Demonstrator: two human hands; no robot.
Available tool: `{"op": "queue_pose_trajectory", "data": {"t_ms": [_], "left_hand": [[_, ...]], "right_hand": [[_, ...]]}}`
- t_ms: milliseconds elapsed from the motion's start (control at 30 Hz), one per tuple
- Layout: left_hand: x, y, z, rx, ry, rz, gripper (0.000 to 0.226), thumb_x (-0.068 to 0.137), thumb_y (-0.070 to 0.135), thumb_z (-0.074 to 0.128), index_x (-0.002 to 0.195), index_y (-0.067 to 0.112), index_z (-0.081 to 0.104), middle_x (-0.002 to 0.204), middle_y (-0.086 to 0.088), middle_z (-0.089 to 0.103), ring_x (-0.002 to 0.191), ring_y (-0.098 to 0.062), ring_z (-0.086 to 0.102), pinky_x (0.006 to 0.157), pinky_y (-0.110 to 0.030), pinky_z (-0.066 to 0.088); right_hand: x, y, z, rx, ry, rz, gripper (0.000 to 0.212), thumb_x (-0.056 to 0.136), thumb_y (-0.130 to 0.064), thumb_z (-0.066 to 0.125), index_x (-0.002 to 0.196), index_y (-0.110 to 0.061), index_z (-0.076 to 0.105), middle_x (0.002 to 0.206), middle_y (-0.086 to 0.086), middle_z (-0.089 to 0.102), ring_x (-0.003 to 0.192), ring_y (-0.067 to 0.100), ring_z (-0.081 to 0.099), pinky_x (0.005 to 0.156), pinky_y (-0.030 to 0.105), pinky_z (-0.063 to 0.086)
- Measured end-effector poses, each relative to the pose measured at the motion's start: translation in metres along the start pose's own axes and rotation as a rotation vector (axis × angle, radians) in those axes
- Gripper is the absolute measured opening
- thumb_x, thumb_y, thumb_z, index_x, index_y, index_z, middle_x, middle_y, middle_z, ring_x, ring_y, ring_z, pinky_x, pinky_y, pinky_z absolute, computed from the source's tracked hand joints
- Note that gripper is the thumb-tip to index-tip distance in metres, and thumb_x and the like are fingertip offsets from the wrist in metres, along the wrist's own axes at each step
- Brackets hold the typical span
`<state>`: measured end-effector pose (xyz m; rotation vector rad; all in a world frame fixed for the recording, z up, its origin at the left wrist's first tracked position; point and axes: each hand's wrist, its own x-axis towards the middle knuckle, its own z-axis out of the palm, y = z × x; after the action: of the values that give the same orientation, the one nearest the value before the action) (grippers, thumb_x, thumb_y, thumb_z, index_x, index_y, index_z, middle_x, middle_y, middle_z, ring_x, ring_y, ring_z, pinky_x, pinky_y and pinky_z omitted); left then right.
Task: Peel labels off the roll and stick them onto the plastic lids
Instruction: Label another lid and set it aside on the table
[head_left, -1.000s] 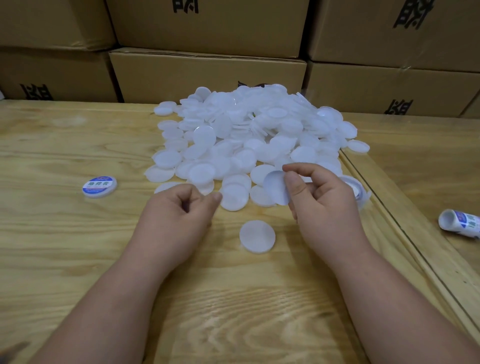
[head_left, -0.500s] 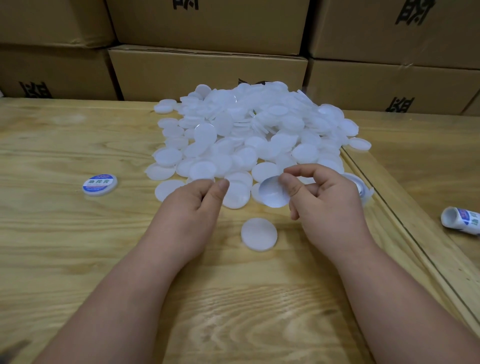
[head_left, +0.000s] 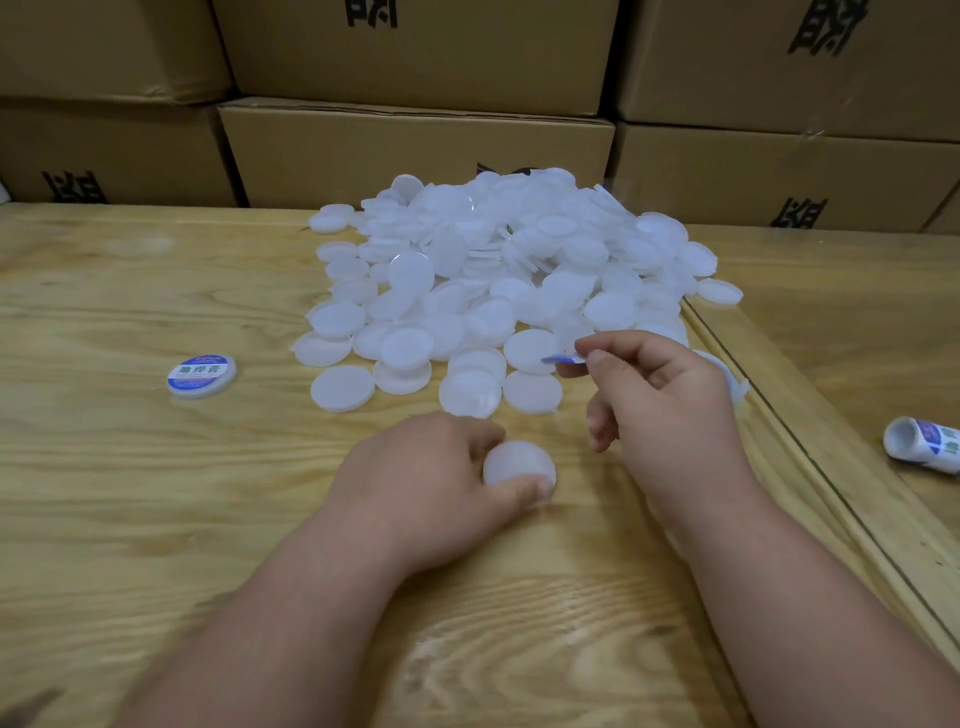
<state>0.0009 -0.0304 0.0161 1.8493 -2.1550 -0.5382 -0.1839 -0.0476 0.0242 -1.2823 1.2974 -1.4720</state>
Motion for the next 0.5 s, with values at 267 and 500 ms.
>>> {"op": "queue_pose_trajectory", "data": {"t_ms": [267,500], "left_hand": [[0.004,-0.005,0.005,-0.437,0.084,-0.028,0.032,0.075,0.046,0.081,0.095,0.055,0.057,0.093,0.025,0.065,0.076,0.013,0.058,0.062,-0.012,0.039],[0.014,-0.008,0.01,-1.191,0.183,-0.187,0.03,0.089,0.011,0.067,0.106,0.035,0.07,0.055,0.005,0.049,0.045,-0.015,0.036,0.046,-0.024,0.029]], "right_hand": [[0.002,0.002,0.002,-0.007,0.016,-0.03,0.008,0.095,-0.015,0.069,0.098,-0.023,0.068,0.072,-0.007,0.072,0.051,0.009,0.056,0.051,0.019,0.047],[0.001,-0.002,0.003,0.059,-0.143,-0.022,0.039,0.093,-0.011,0.072,0.123,-0.03,0.054,0.074,-0.004,0.073,0.056,0.01,0.059,0.054,0.017,0.046]]}}
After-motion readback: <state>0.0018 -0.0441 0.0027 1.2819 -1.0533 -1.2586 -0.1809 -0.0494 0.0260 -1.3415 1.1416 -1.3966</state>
